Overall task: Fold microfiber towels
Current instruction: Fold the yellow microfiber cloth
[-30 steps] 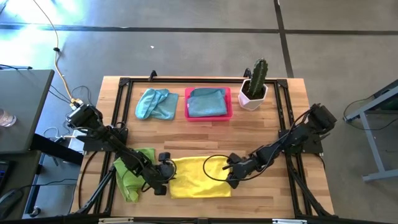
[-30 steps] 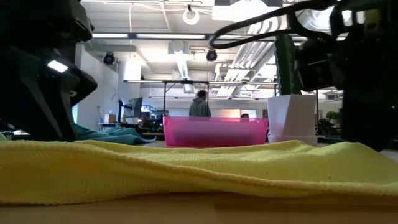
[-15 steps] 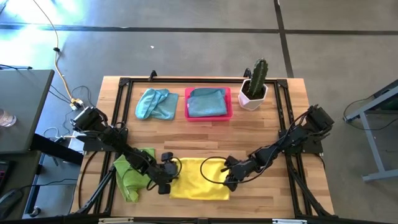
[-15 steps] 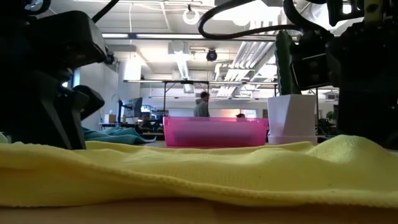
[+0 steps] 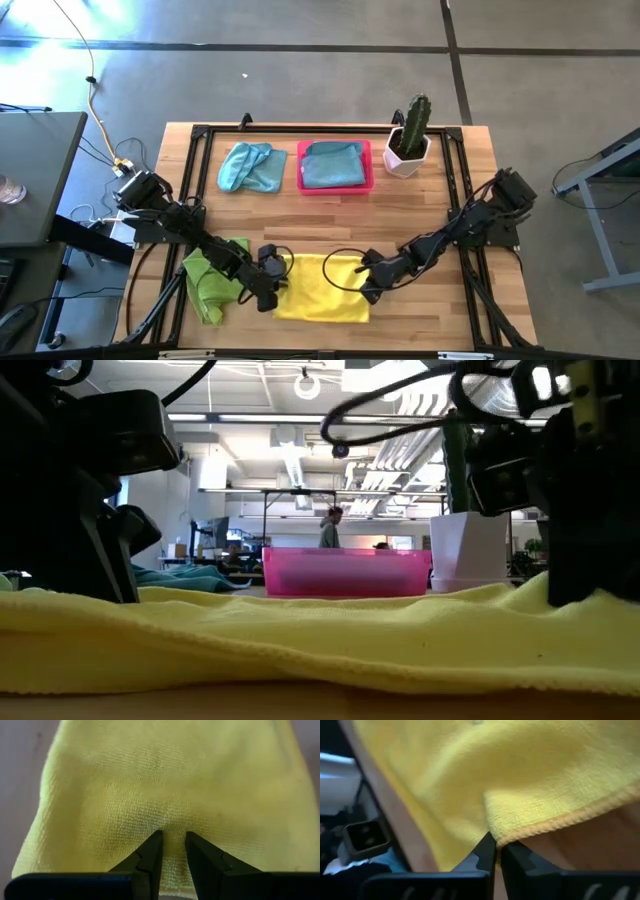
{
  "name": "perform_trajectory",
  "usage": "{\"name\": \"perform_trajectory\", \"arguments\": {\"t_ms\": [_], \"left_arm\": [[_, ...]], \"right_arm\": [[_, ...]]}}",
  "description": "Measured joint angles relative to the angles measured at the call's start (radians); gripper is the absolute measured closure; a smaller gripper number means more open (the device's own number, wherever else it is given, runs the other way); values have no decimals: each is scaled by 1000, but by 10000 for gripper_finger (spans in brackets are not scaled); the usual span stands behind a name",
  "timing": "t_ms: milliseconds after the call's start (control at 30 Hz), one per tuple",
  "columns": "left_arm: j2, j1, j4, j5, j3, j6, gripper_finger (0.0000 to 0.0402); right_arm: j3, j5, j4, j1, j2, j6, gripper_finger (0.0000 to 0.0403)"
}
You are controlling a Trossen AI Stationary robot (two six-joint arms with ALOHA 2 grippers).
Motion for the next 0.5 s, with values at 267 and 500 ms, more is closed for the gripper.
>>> {"name": "perform_trajectory", "arguments": {"t_ms": [267,500], "left_arm": [[1,-4,8,60,3,-93,323],[7,0,-3,24,41,-83,323]], "right_arm": [[1,-10,-188,-99,-47,-142,400],[1,4,-306,-225,-152,-294,402]]}}
